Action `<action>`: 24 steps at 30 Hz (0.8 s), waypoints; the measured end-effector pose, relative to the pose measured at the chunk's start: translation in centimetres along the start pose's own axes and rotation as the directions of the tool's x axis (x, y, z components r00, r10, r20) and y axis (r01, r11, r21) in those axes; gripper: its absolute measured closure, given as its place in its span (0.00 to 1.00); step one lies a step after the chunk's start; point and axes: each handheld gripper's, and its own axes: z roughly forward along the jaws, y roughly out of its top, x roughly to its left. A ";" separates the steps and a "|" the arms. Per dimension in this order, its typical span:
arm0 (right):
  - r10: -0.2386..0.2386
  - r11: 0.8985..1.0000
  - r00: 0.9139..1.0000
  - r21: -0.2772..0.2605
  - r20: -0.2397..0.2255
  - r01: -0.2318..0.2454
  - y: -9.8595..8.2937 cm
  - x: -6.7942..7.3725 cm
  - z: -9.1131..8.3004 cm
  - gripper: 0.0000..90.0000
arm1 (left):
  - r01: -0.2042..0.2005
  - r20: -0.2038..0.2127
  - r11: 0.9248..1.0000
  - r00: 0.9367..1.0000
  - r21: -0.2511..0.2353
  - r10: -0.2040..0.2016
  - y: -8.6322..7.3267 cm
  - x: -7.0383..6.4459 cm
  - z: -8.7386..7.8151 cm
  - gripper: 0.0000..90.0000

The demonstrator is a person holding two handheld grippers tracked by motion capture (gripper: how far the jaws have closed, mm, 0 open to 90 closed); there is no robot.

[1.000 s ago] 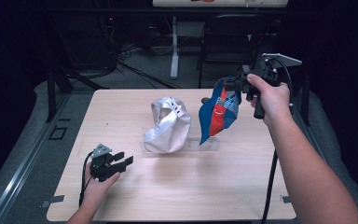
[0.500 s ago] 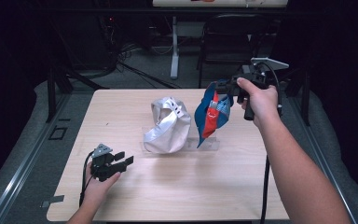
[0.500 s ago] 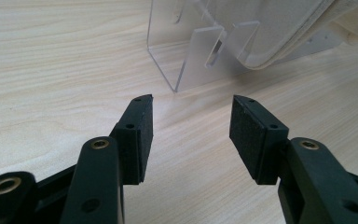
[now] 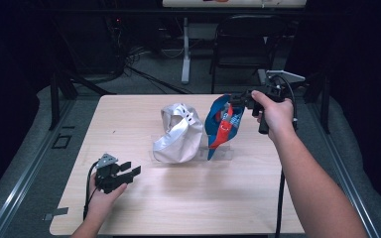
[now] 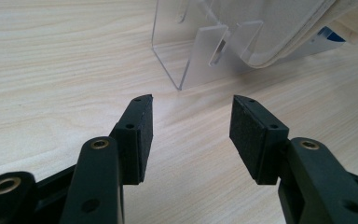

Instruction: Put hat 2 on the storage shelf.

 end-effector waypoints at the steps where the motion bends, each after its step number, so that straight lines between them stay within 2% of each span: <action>1: 0.001 1.000 1.000 0.001 0.003 -0.001 0.0 0.0 0.0 0.86 | 0.000 -0.001 1.000 1.000 -0.001 0.000 0.0 0.0 0.0 0.56; 16: -0.007 1.000 0.999 -0.015 0.050 0.008 -0.1 -0.9 -0.4 0.86 | 0.002 -0.004 1.000 1.000 0.000 -0.002 -0.1 0.0 0.0 0.56; 24: -0.003 1.000 0.999 -0.028 0.042 0.005 -0.3 -1.2 -1.2 0.82 | 0.003 -0.002 1.000 1.000 0.000 -0.003 -0.1 0.0 -0.1 0.56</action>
